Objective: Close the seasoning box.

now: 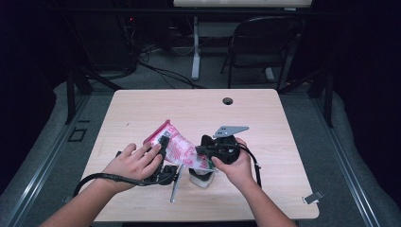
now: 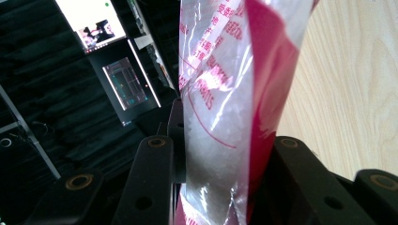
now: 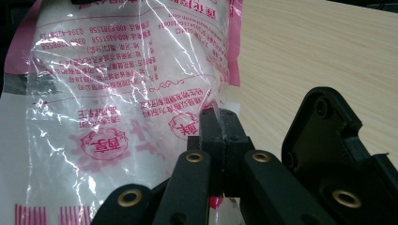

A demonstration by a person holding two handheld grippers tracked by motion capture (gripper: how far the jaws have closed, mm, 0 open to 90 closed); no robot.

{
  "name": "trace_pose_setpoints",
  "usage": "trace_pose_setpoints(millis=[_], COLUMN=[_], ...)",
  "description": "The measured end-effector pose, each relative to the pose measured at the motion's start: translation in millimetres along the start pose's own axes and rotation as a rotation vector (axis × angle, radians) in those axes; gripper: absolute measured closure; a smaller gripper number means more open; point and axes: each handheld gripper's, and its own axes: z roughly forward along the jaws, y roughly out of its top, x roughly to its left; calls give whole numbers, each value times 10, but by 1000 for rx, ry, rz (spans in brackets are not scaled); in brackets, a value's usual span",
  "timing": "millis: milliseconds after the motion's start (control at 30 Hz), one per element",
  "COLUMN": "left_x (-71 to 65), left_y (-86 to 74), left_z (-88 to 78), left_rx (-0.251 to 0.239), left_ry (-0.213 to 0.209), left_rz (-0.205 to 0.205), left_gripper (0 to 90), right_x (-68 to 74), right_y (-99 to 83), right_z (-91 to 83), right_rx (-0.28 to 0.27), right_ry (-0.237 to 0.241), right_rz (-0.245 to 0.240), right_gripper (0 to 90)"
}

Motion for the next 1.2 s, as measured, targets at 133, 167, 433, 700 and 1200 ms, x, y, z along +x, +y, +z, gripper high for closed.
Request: trace_pose_setpoints(millis=[133,167,433,700,1200], left_x=[4,-1,6,8,25], left_y=[3,2,2,5,7], left_z=[0,1,-3,-4,-10], left_rx=[0,0,0,1,0], left_ry=[1,-4,2,1,8], left_rz=[3,-7,5,12,20], left_gripper=[714,715,719,721,721], right_x=[-2,-2,-1,3,3], right_y=[0,-1,-1,-4,-4], right_z=[-1,0,1,1,4], right_rx=[2,-1,1,3,0], right_ry=[0,0,0,-1,-1], right_rz=[-2,1,-1,-1,0], right_gripper=[900,900,900,900,900])
